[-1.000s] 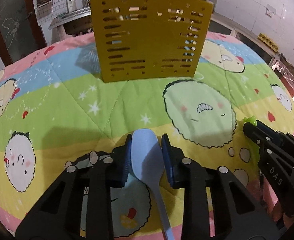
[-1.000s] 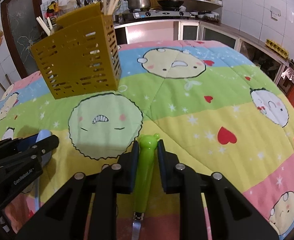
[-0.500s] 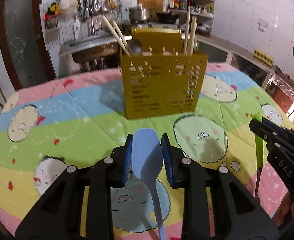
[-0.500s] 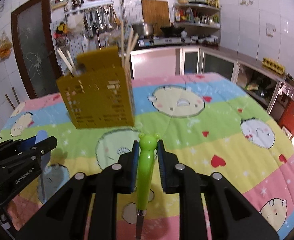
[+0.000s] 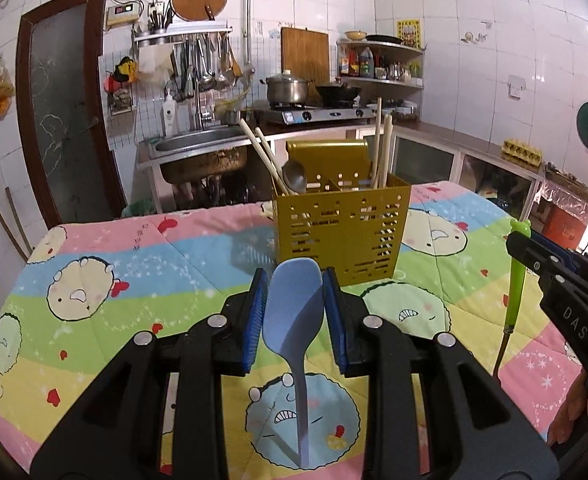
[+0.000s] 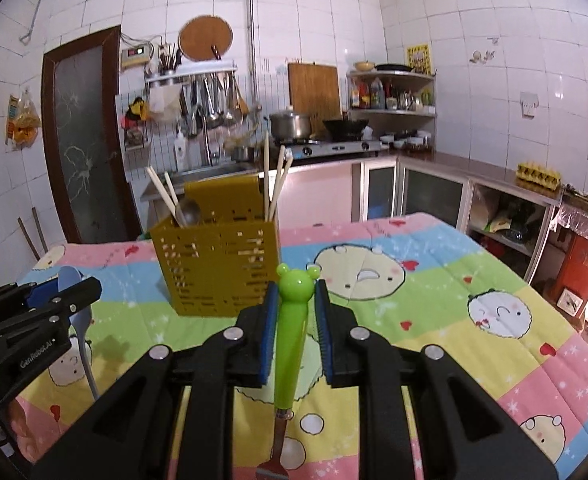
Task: Organize utensils
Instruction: 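Lift the fork and blue spoon and carry both over the yellow holder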
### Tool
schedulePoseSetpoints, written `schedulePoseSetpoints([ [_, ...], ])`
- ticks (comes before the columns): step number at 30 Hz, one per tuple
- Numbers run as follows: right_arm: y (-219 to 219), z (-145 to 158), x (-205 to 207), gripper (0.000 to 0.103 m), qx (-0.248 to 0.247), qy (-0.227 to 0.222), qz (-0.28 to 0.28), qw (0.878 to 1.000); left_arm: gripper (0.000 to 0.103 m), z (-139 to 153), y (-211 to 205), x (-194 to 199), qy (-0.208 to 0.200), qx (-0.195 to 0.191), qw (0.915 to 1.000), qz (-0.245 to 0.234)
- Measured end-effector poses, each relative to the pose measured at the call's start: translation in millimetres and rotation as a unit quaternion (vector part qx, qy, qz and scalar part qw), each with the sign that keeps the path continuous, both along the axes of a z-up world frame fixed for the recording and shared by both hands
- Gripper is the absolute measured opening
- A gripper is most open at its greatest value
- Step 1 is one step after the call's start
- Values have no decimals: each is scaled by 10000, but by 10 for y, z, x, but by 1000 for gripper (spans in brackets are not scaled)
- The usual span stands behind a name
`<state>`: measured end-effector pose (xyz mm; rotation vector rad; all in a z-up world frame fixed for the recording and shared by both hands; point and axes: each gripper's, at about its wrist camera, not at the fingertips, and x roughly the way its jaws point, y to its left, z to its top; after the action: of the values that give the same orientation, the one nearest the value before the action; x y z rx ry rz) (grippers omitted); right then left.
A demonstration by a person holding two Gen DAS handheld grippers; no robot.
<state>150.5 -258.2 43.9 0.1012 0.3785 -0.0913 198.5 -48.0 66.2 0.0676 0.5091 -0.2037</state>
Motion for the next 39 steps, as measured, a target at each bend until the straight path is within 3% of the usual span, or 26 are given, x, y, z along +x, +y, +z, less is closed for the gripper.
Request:
schedulePoseSetpoints([
  [11, 45, 164, 96, 19, -82, -252, 45, 9996, 24, 168, 124, 88, -241, -163, 9996, 47],
  [13, 56, 209, 136, 19, -115, -271, 75, 9995, 10, 204, 131, 129, -226, -209, 9995, 32],
  [15, 67, 239, 172, 19, -152, -291, 91, 9994, 5, 235, 147, 194, -185, -274, 9995, 6],
  [23, 57, 157, 305, 19, -158, -158, 154, 9996, 2, 183, 158, 371, -135, -290, 9995, 46],
  [39, 51, 313, 383, 19, -120, -19, 331, 9994, 2, 473, 36, 353, -232, -51, 9995, -191],
])
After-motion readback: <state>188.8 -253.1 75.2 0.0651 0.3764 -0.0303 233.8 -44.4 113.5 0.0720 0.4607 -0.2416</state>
